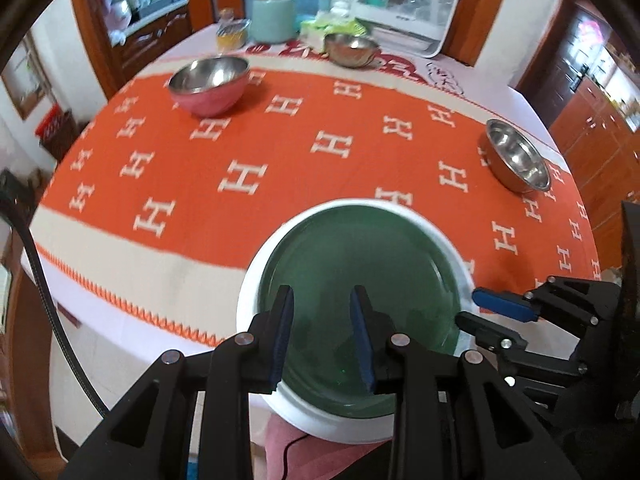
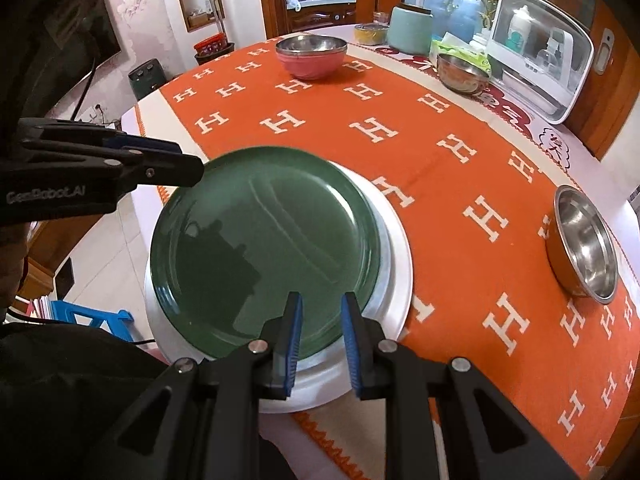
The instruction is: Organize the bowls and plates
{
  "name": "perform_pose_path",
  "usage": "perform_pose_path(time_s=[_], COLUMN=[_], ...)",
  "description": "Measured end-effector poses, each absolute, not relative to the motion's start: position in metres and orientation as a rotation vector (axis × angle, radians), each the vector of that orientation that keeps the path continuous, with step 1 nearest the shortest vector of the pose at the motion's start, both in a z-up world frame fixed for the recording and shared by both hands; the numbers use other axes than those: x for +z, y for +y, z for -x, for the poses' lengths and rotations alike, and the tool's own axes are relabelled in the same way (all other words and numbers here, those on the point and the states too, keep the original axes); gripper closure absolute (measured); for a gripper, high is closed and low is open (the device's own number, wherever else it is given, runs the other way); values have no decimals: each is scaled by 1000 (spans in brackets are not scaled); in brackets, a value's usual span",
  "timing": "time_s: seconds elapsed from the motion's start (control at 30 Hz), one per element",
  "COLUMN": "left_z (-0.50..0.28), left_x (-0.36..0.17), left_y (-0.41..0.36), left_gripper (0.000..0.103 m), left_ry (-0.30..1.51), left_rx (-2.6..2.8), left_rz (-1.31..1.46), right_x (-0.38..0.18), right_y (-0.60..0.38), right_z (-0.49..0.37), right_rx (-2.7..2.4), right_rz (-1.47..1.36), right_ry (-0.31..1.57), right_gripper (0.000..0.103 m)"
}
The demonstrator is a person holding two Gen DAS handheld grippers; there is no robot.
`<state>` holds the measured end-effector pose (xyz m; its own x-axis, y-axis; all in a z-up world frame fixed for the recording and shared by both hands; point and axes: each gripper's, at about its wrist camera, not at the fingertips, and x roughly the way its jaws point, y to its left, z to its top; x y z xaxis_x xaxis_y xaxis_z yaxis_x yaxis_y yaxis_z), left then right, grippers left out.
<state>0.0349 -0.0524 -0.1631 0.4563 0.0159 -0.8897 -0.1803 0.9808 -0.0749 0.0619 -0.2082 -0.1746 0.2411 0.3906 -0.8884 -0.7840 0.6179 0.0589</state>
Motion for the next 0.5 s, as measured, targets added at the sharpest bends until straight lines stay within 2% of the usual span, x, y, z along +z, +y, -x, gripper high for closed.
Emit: perform_pose_path(time_s=[0.5], left_z=[-62], left_x=[-138], left_y=[-78], left_gripper=[73], left_ry=[1079], left_rx=[95], left_rz=[60], right_x=[-163], right_y=[-229], right_z=[-84], right_rx=[794], right_rz=[318], right_ry=[993], right_gripper=[83])
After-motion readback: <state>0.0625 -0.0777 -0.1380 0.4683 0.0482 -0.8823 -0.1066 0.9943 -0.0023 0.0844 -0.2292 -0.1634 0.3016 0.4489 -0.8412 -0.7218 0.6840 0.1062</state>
